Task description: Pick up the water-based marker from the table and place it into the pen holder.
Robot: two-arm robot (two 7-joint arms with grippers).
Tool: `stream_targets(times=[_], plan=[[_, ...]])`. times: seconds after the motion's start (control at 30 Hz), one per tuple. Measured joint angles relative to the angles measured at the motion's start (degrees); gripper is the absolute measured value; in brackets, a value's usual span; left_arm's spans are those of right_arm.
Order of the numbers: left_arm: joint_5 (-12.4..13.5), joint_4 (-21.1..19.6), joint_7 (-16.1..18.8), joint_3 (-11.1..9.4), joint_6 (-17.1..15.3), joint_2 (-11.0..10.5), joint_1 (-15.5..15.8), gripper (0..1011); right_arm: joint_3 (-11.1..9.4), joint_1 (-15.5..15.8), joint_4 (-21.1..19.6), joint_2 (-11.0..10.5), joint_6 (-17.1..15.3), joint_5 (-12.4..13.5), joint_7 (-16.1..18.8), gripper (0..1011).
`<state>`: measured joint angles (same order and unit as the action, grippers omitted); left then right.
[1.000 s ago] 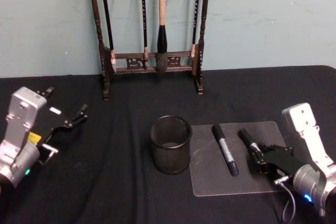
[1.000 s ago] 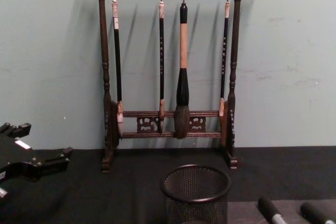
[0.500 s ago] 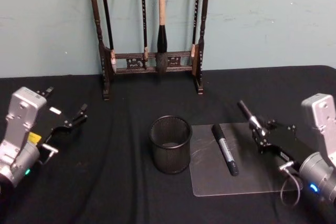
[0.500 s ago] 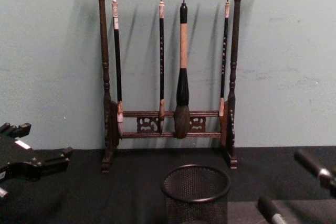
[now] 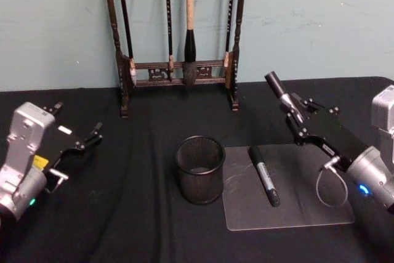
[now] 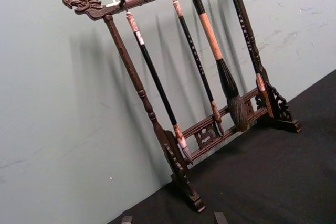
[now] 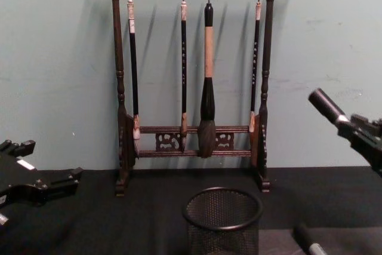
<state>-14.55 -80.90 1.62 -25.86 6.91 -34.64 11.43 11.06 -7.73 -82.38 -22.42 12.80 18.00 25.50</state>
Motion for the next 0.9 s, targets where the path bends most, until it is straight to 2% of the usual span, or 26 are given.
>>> stream_targets(times=[0.1,0.3,0.33,0.4,0.47,0.57,0.63,0.73,0.9], plan=[[0.0,0.0,0.0,0.0,0.0,0.0,0.0,1009,1.57,-3.42,3.17,0.37,2.31,2.23,4.48,189],[0.0,0.0,0.0,0.0,0.0,0.0,0.0,1009,3.32,-6.52,6.12,0.77,3.0,3.82,7.57,189],[0.0,0.0,0.0,0.0,0.0,0.0,0.0,1009,4.96,-8.98,8.41,1.2,3.61,5.0,10.18,190],[0.0,0.0,0.0,0.0,0.0,0.0,0.0,1009,6.16,-10.55,9.82,1.5,3.98,5.81,12.09,190],[0.0,0.0,0.0,0.0,0.0,0.0,0.0,1009,6.45,-10.92,10.19,1.57,4.07,6.03,12.62,189],[0.0,0.0,0.0,0.0,0.0,0.0,0.0,1009,8.65,-13.62,12.78,2.12,4.71,7.33,16.19,189],[0.0,0.0,0.0,0.0,0.0,0.0,0.0,1009,9.34,-14.4,13.71,2.31,4.98,7.78,17.41,190],[0.0,0.0,0.0,0.0,0.0,0.0,0.0,1009,11.73,-17.33,17.04,3.06,6.1,9.35,22.09,189],[0.0,0.0,0.0,0.0,0.0,0.0,0.0,1009,13.11,-18.48,18.38,3.56,6.36,9.96,23.91,189]])
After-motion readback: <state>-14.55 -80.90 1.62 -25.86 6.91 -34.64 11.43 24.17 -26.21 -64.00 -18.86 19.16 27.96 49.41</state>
